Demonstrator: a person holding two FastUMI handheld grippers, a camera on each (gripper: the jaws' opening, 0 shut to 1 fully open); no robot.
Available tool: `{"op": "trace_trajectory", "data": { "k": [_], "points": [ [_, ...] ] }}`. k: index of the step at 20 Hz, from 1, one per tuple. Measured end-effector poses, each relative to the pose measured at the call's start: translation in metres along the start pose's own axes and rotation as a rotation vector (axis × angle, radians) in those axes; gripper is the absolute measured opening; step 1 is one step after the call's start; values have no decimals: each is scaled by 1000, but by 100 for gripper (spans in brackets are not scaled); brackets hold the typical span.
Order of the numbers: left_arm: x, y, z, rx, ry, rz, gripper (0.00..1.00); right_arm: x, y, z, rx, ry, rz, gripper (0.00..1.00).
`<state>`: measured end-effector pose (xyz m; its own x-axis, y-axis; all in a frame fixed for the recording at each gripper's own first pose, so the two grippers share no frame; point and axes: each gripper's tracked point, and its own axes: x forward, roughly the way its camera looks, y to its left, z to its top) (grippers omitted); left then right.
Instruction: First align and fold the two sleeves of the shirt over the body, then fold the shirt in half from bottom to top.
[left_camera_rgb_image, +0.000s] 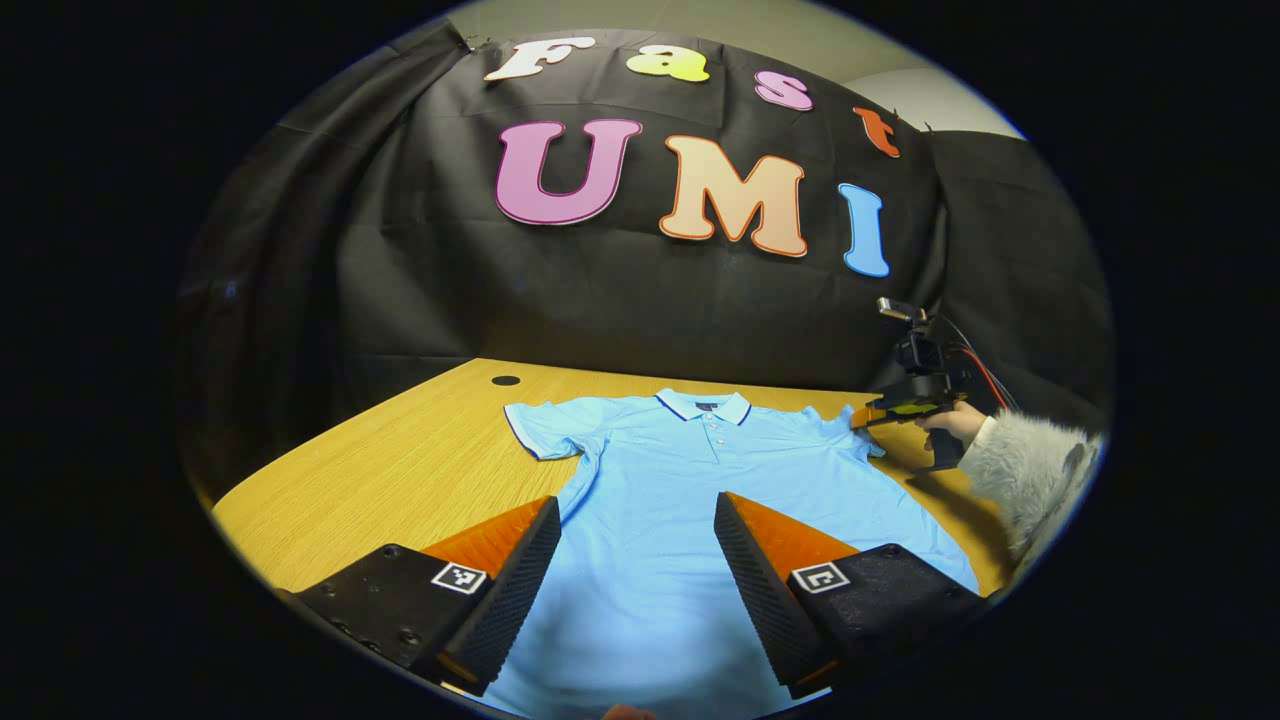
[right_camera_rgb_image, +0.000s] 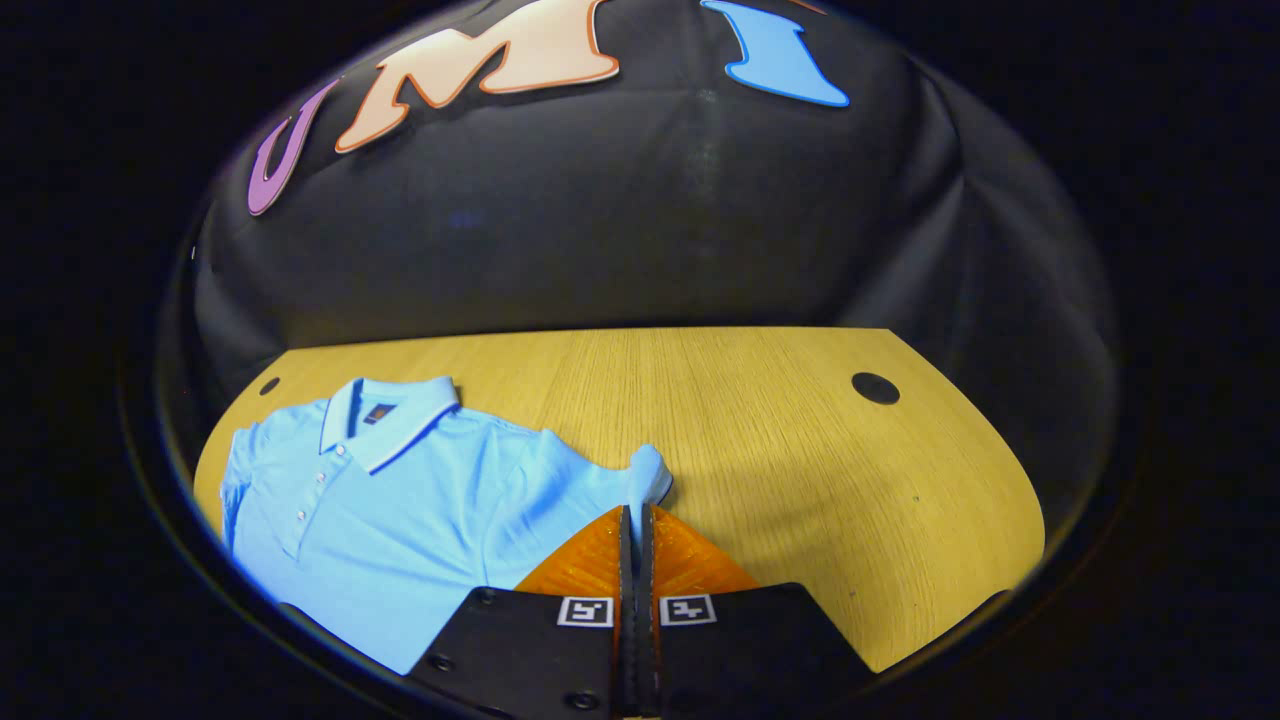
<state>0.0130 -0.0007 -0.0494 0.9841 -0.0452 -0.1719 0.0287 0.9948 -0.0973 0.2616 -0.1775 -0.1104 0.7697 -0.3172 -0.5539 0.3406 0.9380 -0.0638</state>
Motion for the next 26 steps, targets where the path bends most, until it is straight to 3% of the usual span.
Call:
{"op": "trace_trajectory", "data": {
  "k": [3,7,15,17,19,21,26],
  "points": [
    [-4,-1,-2,3,-3,-5,95,-14,24,24,41,-65,60,2],
    [-4,-2,-1,2,1,-8,95,-29,85,36,99,-105,228,2],
    [-5,-1,1,7,-3,-8,95,-23,165,11,236,-20,427,7],
    [-4,-2,0,5,-1,-11,95,-31,173,8,277,5,478,37],
    [-2,0,-1,-1,5,-12,94,-34,174,6,249,4,488,60],
    [-1,1,-4,-9,17,-13,94,-48,175,5,194,-3,500,96],
    [1,13,2,-14,11,-1,94,-104,168,-10,34,-57,515,97]
  ]
}}
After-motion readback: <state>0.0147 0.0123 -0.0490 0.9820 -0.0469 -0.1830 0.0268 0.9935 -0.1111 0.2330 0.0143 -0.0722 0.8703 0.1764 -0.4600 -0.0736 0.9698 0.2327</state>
